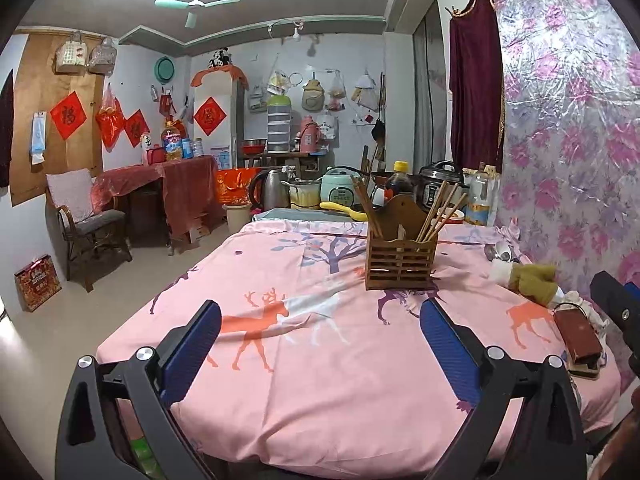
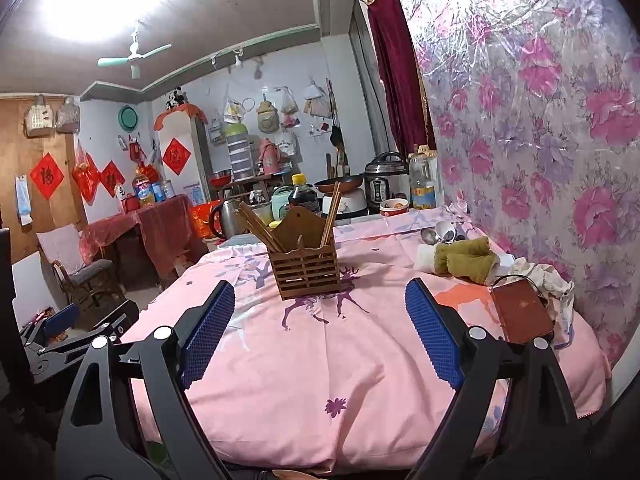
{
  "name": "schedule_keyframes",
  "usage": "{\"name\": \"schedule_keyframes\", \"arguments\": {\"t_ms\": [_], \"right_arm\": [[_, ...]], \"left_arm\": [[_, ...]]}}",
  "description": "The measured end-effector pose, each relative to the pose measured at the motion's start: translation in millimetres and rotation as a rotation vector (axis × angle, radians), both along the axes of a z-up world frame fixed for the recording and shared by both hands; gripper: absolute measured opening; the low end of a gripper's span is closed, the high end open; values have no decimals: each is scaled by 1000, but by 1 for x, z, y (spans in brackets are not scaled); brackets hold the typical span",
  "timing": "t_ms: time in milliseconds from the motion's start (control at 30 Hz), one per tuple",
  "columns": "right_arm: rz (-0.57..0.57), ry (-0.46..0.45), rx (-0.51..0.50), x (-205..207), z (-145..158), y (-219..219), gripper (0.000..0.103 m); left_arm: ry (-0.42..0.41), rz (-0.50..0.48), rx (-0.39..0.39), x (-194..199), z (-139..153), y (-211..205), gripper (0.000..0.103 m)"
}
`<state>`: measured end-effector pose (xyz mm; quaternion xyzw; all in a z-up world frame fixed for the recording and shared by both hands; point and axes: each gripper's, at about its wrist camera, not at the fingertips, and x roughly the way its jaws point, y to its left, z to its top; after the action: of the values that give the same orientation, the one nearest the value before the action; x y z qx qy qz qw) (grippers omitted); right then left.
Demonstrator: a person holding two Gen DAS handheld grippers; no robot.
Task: Organize utensils
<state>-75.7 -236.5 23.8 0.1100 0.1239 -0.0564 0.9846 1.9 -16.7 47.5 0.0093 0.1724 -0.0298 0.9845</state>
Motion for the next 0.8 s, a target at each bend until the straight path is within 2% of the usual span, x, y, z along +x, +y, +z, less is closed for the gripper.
{"name": "schedule_keyframes", "arguments": {"t_ms": [367,800], "right_arm": [[8,20,-6,0,-2,4,85],[18,21,-20,-1,-1,6,85]], "left_arm": [[-27,-18,29,-6,1,-7,98],[-13,-14,31,-6,1,-8,98]]}}
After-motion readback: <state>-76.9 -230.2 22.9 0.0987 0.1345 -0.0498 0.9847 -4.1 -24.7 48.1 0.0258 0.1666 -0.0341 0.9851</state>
